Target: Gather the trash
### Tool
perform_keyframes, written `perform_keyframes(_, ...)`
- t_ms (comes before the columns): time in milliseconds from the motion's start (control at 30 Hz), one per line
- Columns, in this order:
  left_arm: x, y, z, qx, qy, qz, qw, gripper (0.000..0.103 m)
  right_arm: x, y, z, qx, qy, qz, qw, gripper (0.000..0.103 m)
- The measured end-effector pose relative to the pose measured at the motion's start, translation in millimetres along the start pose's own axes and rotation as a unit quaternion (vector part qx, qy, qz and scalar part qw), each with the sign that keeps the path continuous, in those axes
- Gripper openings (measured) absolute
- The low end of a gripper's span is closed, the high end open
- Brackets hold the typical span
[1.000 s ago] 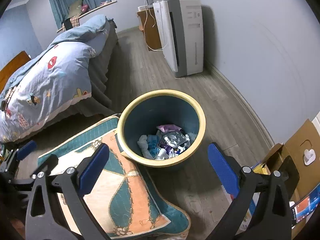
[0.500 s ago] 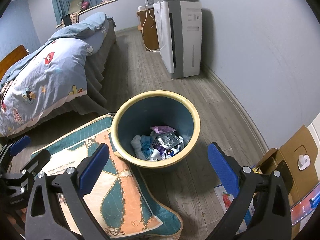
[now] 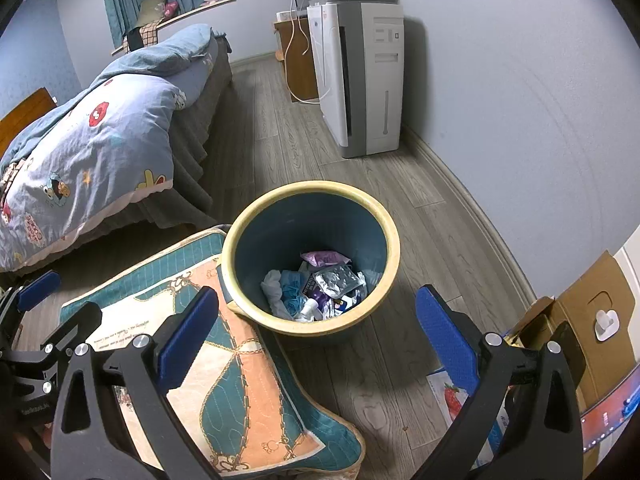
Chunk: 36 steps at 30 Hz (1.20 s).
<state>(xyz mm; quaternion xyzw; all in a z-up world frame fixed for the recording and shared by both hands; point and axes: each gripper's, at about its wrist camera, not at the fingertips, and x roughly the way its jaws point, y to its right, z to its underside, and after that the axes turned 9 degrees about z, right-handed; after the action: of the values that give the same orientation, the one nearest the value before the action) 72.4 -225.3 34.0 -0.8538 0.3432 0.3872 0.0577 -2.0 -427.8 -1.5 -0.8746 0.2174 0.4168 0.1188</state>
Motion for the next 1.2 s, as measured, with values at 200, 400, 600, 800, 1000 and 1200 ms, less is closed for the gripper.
perform_keyframes(200,0.0,1.0,0.0,0.001,0.0,-0.001,1.0,0.098,0.2,0.2,-0.3,0.0,0.001,0.001,1.0,0.097)
perform_keyframes(400,-0.3,1.9,0.4,0.008,0.0,0.001,1.0,0.098,0.3,0.1,-0.2,0.0,0.0,0.001,1.0,0.097)
perform_keyframes(600,0.1,2.9,0.4,0.008,0.0,0.001,1.0,0.098,0.7,1.1,-0.1,-0.001,0.0,0.002,1.0,0.097)
perform_keyframes(800,0.6,3.7,0.3,0.007,-0.001,0.0,1.0,0.098,0.8,1.4,-0.3,-0.001,-0.001,0.002,1.0,0.097)
perform_keyframes(1000,0.7,3.9,0.3,0.008,-0.001,0.0,1.0,0.098,0.8,1.9,-0.2,-0.001,-0.001,0.003,1.0,0.097)
perform_keyframes(1200,0.9,4.3,0.2,0.007,-0.001,0.0,1.0,0.098,3.9,4.3,0.4,-0.003,-0.001,0.002,1.0,0.097)
